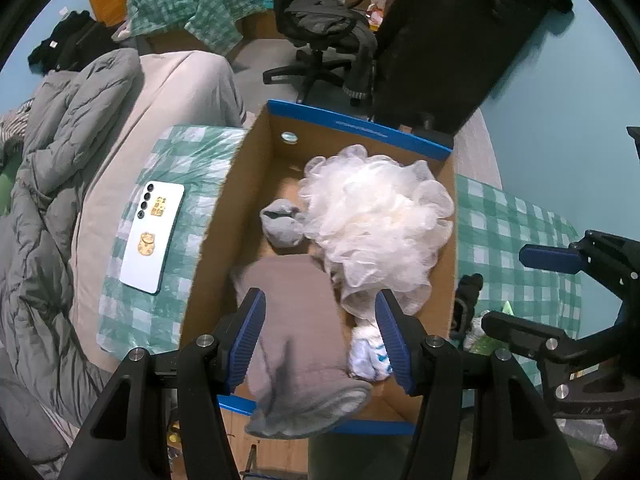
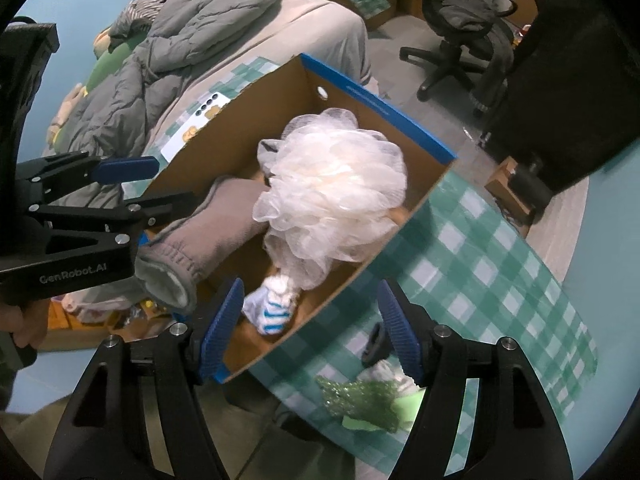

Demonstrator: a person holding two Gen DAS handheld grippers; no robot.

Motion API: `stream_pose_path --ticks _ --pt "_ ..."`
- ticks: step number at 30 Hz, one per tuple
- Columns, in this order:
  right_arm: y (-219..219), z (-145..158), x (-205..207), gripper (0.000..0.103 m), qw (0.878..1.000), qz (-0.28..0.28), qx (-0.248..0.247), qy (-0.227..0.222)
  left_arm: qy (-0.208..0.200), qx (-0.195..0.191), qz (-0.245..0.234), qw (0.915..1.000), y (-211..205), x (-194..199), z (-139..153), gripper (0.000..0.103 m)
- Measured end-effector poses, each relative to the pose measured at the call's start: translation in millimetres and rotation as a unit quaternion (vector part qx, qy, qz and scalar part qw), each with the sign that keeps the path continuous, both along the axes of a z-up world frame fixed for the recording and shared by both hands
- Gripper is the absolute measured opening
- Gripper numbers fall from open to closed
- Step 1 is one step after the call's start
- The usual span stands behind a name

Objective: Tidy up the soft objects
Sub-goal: 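Open both tools to drop the socks into the box, then move both tools back over the table toward the green items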

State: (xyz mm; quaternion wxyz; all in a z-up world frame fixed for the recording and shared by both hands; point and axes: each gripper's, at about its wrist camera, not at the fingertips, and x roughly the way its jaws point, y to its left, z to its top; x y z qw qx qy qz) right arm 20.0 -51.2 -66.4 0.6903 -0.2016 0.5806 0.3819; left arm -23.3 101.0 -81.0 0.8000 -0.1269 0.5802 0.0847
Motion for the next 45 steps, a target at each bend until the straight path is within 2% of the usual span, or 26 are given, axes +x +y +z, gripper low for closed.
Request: stream_pose_path --ticks 14,27,36,38,45 --pt "-64 0 9 0.074 0.999 -0.048 -0.006 -0.002 0.001 -0.007 -0.054 0.9985 -57 14 5 0.058" --pt "-129 -11 18 0.074 0.994 -0.102 -0.027 0.004 0.008 -0.02 -0.122 0.9923 -115 35 0 0.058" --pt "-181 -33 25 0.076 0.988 -0.149 -0.043 0.022 0.027 -0.016 -0.175 0.984 -162 42 -12 0.058" --pt "-191 -39 26 0.076 0.986 -0.161 -0.043 0.031 0.032 -0.02 -0.185 0.9821 -170 40 -16 0.061" --pt "-221 -66 26 0.076 0.979 -0.193 -0.038 0.061 0.062 -0.031 -0.2 0.9773 -194 32 -41 0.064"
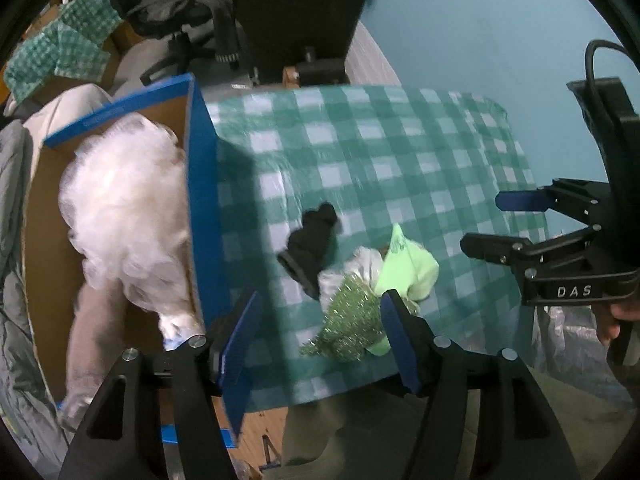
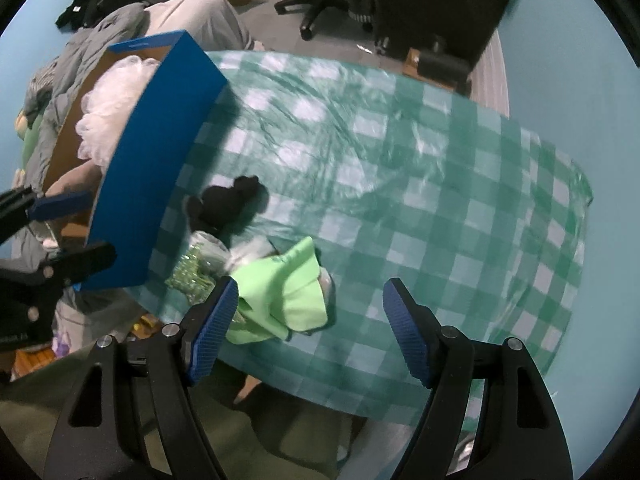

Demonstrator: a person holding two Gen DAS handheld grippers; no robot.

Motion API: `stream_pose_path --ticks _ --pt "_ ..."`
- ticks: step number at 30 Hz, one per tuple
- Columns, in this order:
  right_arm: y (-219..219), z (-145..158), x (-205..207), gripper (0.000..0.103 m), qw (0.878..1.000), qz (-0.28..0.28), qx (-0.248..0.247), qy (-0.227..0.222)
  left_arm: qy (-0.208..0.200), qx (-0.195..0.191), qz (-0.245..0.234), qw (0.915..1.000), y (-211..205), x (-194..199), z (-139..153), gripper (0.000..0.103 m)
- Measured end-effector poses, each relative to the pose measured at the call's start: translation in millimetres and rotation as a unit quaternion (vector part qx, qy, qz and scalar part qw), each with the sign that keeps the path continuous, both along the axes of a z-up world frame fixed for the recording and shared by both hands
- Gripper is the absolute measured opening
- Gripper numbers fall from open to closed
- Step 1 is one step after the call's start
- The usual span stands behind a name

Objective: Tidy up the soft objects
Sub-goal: 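Move both tools back over the table toward the green items, then grasp the light green cloth with the right tool while the left grasps the green tinsel strip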

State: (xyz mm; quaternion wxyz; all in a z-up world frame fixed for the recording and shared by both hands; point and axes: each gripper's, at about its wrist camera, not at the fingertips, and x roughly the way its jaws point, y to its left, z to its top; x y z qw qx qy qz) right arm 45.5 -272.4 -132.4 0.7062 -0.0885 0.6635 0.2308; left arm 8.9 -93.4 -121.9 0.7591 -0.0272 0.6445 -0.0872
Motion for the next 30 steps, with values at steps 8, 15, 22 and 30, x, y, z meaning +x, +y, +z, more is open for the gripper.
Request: stream_pose_path --ticks 8,15,22,30 --pt "-4 -29 -9 0.076 0.999 -0.002 0.021 0.027 0.028 0.003 0.005 0.9996 -17 -9 -27 0.067" --pt "8 -44 -13 0.076 0.999 0.014 0.028 0.038 0.037 -0.015 0.038 0.9985 -22 -17 -47 0.071" --pt "19 -57 -13 0.076 0.998 0.028 0.03 0.046 0.048 -0.035 0.077 0.9952 -18 -24 -66 0.072" --pt "26 -73 -16 0.075 0.997 0.033 0.036 0.063 0.059 -0.04 0.088 0.9936 -17 -30 -89 0.072"
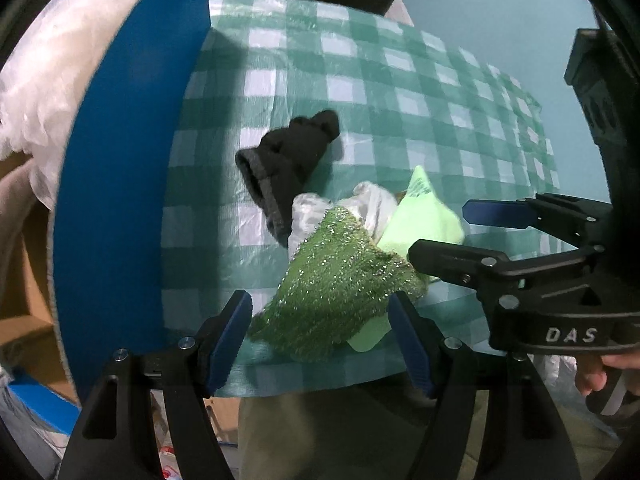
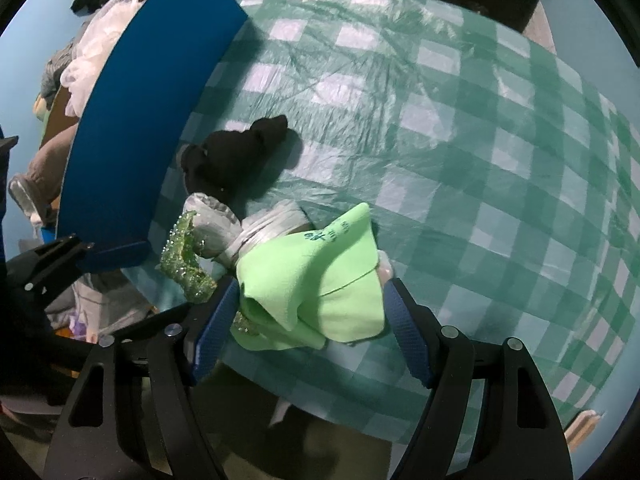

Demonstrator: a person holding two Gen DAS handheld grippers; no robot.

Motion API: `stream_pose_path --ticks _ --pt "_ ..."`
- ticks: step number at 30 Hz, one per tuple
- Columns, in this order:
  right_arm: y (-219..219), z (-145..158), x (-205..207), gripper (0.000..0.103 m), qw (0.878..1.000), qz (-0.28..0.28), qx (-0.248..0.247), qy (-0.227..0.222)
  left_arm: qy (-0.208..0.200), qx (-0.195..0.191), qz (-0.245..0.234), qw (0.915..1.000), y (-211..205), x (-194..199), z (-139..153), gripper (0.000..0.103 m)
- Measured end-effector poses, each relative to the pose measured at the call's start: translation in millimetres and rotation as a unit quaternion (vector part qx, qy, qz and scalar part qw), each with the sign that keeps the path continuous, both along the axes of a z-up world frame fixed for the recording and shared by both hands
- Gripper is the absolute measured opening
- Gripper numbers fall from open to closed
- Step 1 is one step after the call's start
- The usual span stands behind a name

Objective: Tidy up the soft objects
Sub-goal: 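Grasp the light green cloth with the right tool while the left grasps the green tinsel strip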

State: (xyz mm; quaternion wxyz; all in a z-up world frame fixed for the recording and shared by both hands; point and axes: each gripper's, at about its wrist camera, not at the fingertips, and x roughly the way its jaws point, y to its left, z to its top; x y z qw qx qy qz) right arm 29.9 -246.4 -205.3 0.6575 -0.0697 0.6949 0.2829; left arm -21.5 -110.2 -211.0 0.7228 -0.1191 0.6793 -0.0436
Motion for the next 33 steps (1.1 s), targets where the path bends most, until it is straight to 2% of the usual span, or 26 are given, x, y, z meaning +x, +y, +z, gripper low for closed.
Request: stream_pose_path --ticks 2,4,6,8,9,15,25,33 --pt "2 -4 -2 0.065 1.0 0.005 0.003 0.004 0.003 0.0 0.0 1.0 0 -1 -6 0.072" --pt "3 -8 -4 0.041 1.0 0.007 0.002 0.007 0.005 -0.001 0.002 1.0 1 -1 -13 0.072" --pt "1 -9 -5 0.025 1.0 0.005 0.001 0.006 0.012 0.001 0.005 0.9999 2 -1 -20 0.072" --pt "0 -10 -6 0.022 1.0 0.001 0.0 0.003 0.015 -0.001 0.008 0.9999 5 0 -26 0.072" --pt "-2 -10 -6 0.015 1.0 -0.001 -0.002 0.0 0.015 -0.002 0.01 0.9998 5 1 -29 0.072" --pt "-18 -5 -7 0.014 0.999 -0.011 -0.03 -0.025 0.011 -0.007 0.008 0.9999 2 9 -36 0.072" --pt "-79 -2 10 0.013 0.994 -0.065 -0.076 -0.051 -0.006 -0.002 -0.025 0.9997 -24 46 -34 0.072" --pt "-121 3 20 0.013 0.988 -0.105 -0.091 -0.06 -0.02 0.011 -0.05 0.9985 -34 73 -31 0.072"
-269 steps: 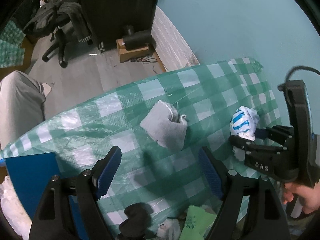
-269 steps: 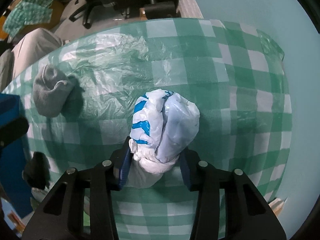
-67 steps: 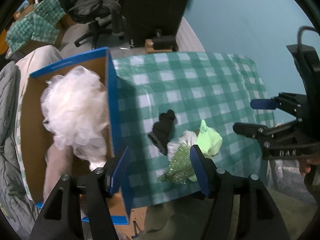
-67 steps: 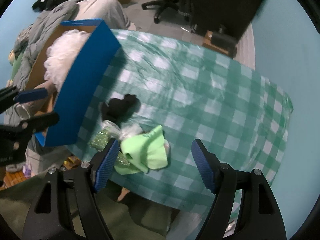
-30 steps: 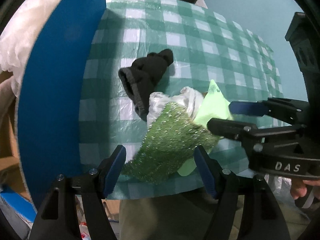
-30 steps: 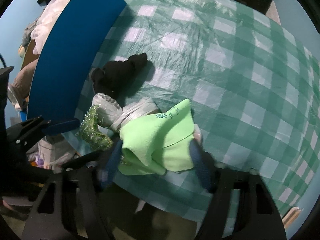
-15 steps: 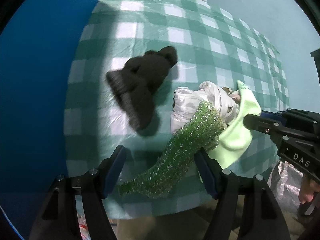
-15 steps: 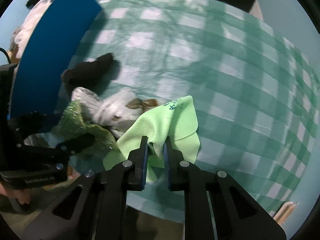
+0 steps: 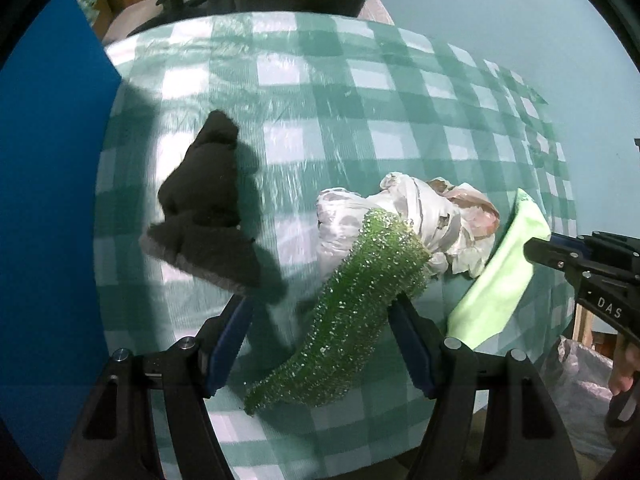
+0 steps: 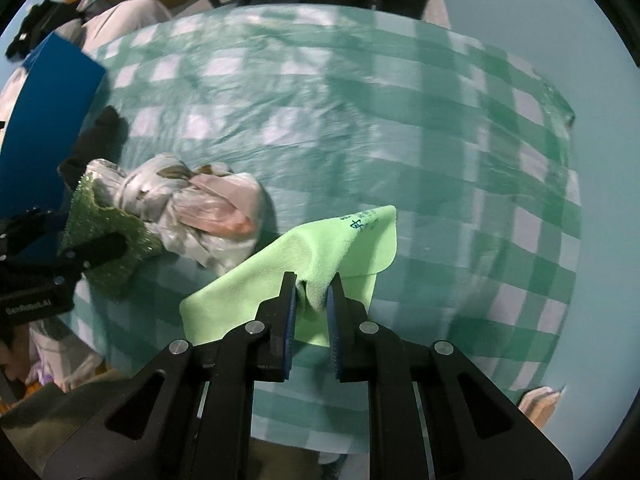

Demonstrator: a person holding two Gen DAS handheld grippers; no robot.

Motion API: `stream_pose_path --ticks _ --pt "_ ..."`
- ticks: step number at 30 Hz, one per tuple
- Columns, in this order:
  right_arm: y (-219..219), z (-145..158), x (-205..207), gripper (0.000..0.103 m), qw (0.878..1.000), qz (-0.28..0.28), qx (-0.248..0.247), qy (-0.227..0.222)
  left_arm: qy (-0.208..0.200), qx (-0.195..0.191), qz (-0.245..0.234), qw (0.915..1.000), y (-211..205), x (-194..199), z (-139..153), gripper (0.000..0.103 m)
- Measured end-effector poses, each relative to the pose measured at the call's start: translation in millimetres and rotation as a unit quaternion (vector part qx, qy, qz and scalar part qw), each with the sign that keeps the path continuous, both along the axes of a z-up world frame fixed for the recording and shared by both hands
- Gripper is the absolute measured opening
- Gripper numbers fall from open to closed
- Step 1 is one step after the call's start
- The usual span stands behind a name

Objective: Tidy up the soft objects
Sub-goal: 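Grasp the light green cloth with the right tool while the left grasps the green tinsel strip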

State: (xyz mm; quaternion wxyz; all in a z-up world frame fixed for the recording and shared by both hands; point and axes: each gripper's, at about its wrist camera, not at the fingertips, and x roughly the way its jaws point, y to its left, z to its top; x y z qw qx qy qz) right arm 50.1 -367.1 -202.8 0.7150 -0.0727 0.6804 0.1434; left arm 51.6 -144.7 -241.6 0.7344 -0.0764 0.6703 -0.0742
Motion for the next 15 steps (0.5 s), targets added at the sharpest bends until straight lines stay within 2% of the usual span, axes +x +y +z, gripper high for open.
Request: stream_pose_path --ticks 3,4,5,6,7,11,15 --pt "-9 1 2 0.014 1.0 -0.015 0.007 -0.001 0.008 0.003 -0.003 1.0 4 0 0 0.072" --pt "-11 1 2 0.019 1.0 -0.021 0.014 0.003 0.011 0.005 -0.004 0.9999 5 -1 0 0.074" --pt "-14 0 2 0.029 0.999 -0.029 0.02 0.008 0.014 0.005 -0.003 0.9999 6 -3 1 0.076" --pt "-19 0 4 0.052 0.999 -0.036 0.025 0.009 0.016 0.002 -0.001 0.9999 7 -6 2 0.078" --pt "-29 3 12 0.065 0.999 -0.038 0.029 0.008 0.018 -0.003 0.004 0.9998 10 -10 3 0.079" --pt "-22 3 6 0.065 0.999 -0.035 0.04 0.006 0.026 -0.034 0.031 0.9986 19 -22 5 0.085" --pt "-10 -10 -3 0.065 0.999 -0.026 0.024 0.02 0.025 -0.035 0.045 0.998 21 -28 1 0.086"
